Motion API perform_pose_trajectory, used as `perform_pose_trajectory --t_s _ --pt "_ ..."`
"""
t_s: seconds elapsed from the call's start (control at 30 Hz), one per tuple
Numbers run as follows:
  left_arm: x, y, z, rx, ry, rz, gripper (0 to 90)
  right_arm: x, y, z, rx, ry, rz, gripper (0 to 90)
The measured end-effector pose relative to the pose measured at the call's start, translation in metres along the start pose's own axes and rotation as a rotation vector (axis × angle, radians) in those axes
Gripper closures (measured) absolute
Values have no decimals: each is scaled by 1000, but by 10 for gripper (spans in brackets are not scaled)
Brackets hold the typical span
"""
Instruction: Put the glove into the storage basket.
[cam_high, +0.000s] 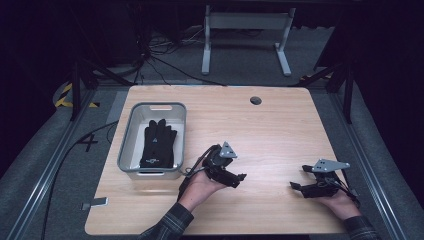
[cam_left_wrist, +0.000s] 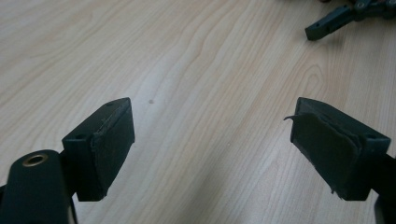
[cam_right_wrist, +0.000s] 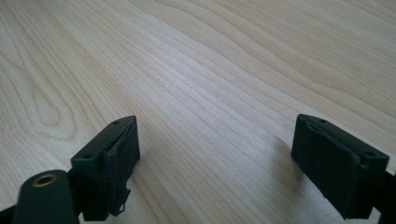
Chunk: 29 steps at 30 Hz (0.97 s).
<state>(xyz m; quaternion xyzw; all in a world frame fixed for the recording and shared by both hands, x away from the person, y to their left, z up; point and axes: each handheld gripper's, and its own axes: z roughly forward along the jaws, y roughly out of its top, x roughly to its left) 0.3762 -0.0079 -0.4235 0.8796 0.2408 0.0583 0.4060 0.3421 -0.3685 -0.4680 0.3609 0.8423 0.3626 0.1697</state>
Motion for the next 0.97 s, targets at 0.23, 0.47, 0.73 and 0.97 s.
perform_pose_trajectory --t_s 0.23,0.47,0.73,0.97 --pt "-6 -6 15 37 8 22 144 0 0 0 0 1 -1 157" --pt "-14 -11 30 82 30 56 136 0 0 0 0 1 -1 157" --pt "-14 -19 41 133 26 59 127 0 0 0 0 0 -1 157" --pt "-16 -21 44 149 25 85 87 0 0 0 0 0 -1 157"
